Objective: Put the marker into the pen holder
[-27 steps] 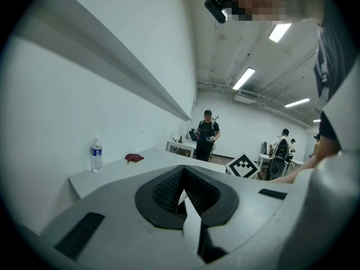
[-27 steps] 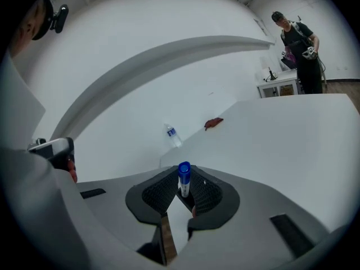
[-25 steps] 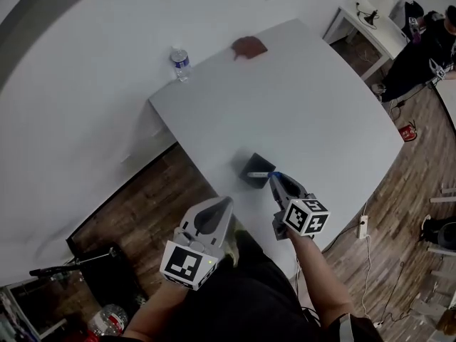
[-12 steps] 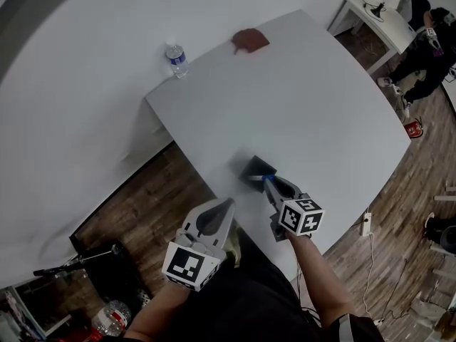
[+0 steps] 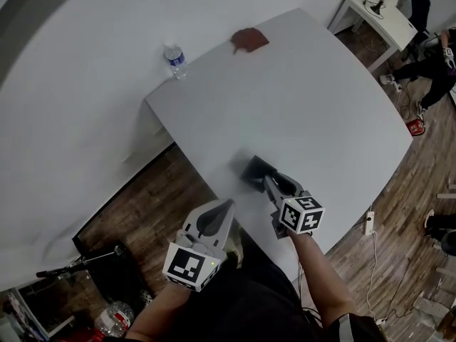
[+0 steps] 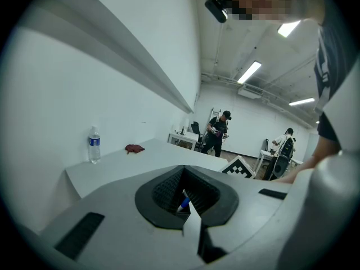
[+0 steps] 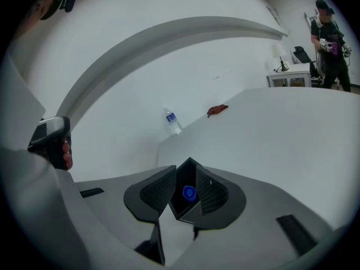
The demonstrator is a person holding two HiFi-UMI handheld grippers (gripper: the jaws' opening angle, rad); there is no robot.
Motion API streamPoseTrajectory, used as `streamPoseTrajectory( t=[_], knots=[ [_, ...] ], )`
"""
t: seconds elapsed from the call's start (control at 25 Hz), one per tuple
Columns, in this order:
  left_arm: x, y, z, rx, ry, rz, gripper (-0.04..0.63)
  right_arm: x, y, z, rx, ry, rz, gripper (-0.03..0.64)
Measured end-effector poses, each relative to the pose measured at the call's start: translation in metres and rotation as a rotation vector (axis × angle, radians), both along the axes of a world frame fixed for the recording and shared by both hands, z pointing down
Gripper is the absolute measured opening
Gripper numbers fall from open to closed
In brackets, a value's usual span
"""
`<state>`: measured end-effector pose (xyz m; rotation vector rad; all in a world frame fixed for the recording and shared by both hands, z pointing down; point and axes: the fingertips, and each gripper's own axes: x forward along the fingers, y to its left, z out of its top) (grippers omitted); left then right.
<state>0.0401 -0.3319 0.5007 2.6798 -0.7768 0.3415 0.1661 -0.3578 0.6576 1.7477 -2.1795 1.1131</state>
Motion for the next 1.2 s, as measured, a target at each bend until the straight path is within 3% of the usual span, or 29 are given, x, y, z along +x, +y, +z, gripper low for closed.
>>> streamPoseTrajectory(
  t=[0.56,1.2],
  knots=[
    [0.005,0.009,-0.010,0.032,0.031,0.027,0.006,0.006,0.007,-0.065,0.132,0.041,0.028,0.090],
    [0.004,0.035,-0.054,0.112,0.098,0.071,0.006,-0.048,0.051,-0.200,0.384,0.026,-0.070,0.028]
  ],
)
